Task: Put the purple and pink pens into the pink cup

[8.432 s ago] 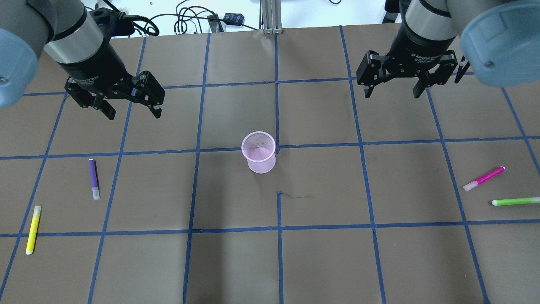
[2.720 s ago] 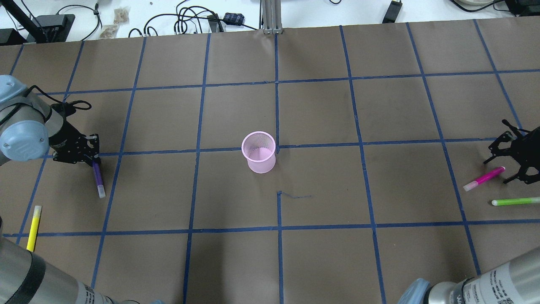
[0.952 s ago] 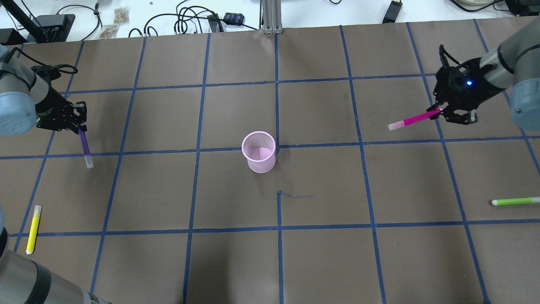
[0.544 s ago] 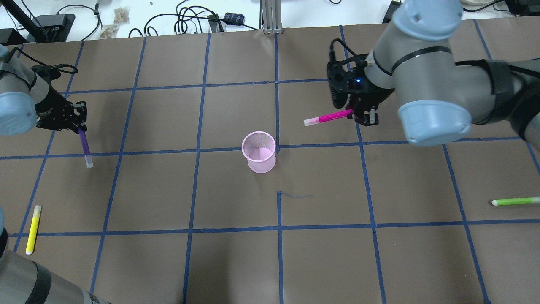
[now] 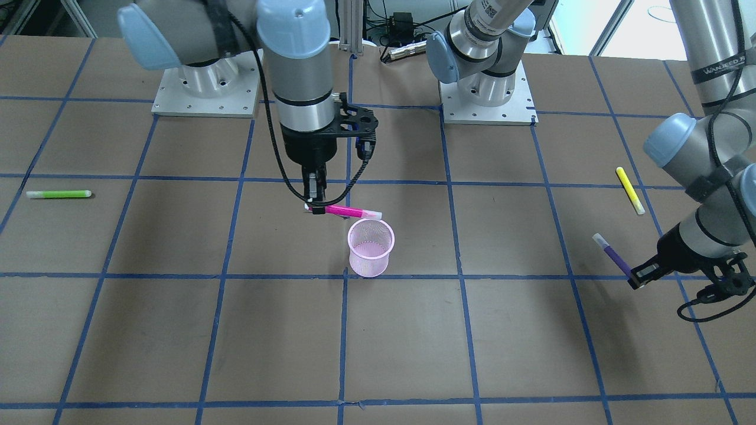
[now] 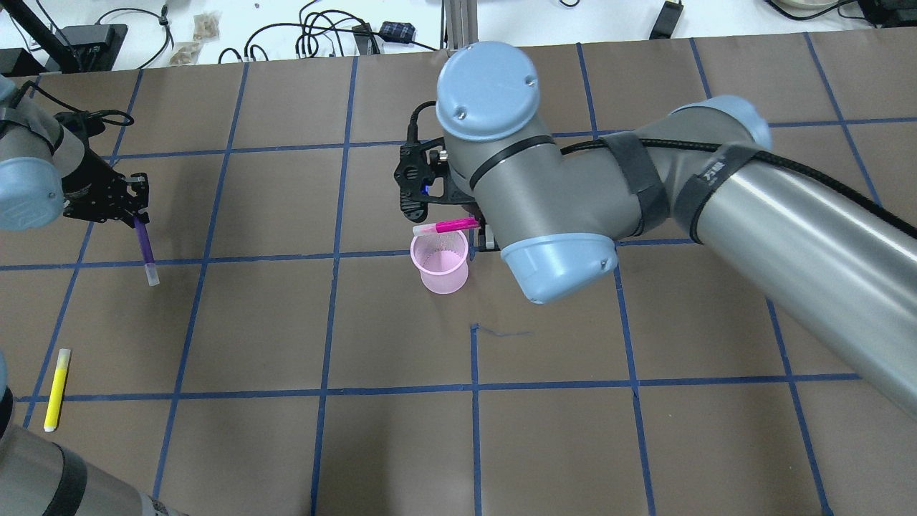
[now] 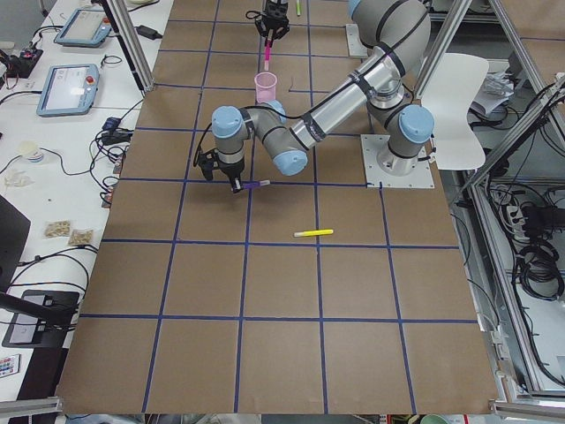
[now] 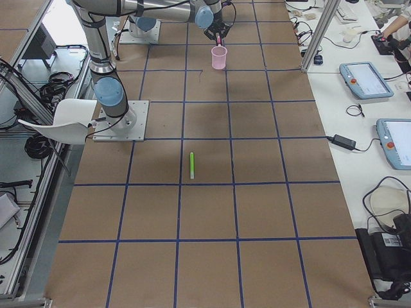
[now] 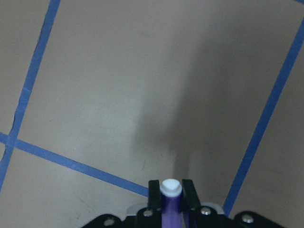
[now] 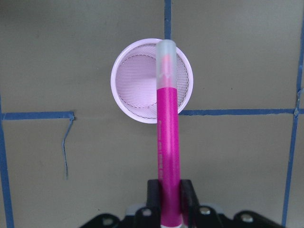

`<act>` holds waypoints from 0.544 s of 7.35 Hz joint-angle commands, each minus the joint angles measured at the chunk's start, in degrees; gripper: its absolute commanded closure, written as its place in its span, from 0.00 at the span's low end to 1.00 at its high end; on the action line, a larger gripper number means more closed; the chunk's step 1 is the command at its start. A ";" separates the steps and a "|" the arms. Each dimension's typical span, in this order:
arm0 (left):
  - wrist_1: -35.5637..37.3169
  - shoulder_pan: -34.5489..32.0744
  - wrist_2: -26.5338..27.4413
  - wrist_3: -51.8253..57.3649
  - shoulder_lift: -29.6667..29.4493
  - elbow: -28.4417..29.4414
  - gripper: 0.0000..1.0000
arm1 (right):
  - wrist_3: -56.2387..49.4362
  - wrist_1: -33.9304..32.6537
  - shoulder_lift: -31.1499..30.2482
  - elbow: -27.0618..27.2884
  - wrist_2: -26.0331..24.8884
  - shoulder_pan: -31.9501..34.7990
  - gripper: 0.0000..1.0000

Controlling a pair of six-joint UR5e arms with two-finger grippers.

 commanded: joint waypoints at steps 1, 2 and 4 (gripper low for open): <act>0.04 -0.01 -0.01 0.00 0.00 -0.03 1.00 | 2.64 0.13 2.82 -0.95 -9.89 4.43 0.87; 0.04 -0.01 -0.01 0.00 0.00 -0.03 1.00 | 2.47 0.56 3.09 -0.87 -12.98 4.79 0.87; 0.04 -0.10 -0.01 0.00 -0.09 -0.03 1.00 | 2.12 0.39 4.05 -0.87 -17.57 5.23 0.87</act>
